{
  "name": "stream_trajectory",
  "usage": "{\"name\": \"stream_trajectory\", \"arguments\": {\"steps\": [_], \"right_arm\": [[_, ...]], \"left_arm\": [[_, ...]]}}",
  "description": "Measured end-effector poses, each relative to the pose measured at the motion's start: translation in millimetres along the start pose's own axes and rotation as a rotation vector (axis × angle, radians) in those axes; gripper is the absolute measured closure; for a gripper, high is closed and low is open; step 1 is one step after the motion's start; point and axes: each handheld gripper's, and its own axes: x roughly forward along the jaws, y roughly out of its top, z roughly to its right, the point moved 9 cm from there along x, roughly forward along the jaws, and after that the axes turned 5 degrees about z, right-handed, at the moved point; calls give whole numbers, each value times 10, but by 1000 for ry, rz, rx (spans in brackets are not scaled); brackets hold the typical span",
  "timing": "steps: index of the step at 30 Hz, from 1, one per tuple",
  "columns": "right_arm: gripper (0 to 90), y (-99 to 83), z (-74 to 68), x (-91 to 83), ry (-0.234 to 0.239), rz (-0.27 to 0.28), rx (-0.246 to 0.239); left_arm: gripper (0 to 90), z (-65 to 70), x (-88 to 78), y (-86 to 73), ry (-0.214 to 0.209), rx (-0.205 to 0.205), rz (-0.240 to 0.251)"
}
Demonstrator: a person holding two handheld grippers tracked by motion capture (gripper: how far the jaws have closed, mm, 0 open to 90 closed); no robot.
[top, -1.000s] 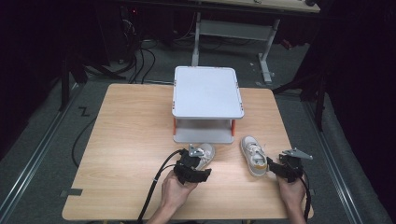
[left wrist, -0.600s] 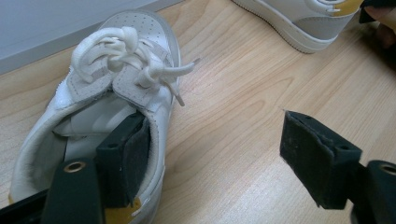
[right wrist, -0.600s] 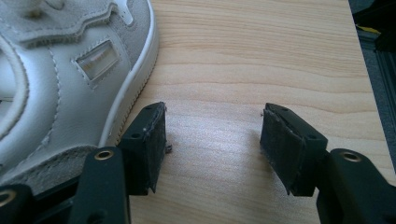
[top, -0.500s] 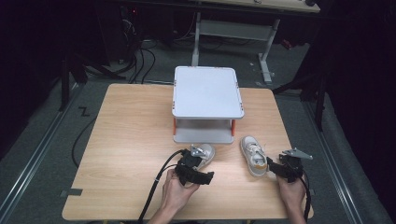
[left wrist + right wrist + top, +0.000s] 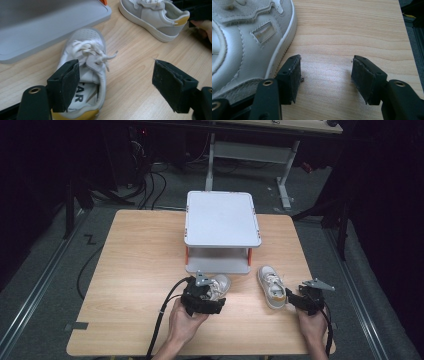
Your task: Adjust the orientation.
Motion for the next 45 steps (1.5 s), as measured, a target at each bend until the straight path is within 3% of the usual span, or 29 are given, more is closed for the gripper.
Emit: {"name": "stream_trajectory", "arguments": {"steps": [5, 10, 14, 20, 30, 36, 41, 45], "right_arm": [[407, 0, -1, -1, -1, -1, 2], [406, -1, -1, -2, 2, -2, -1], [438, -6, 7, -22, 9, -20, -6], [508, -5, 23, -66, 4, -28, -12], [532, 177, -35, -294, 34, 61, -32], [558, 399, -197, -468, 114, 106, -63], [557, 483, -342, -484, 160, 97, -97], [557, 511, -477, -406, 187, 61, -136]], "left_arm": [[236, -180, -196, 42, 21, -10, 66], [249, -446, -418, 27, 67, -27, 124], [258, -725, -537, -94, 117, -60, 143], [263, -1136, -579, -371, 214, -129, 146], [268, -1385, -448, -645, 261, -146, 92], [270, -1534, -386, -769, 305, -160, 61], [271, -1632, -354, -870, 345, -162, 39], [279, -1659, -362, -895, 369, -132, 57]]}}
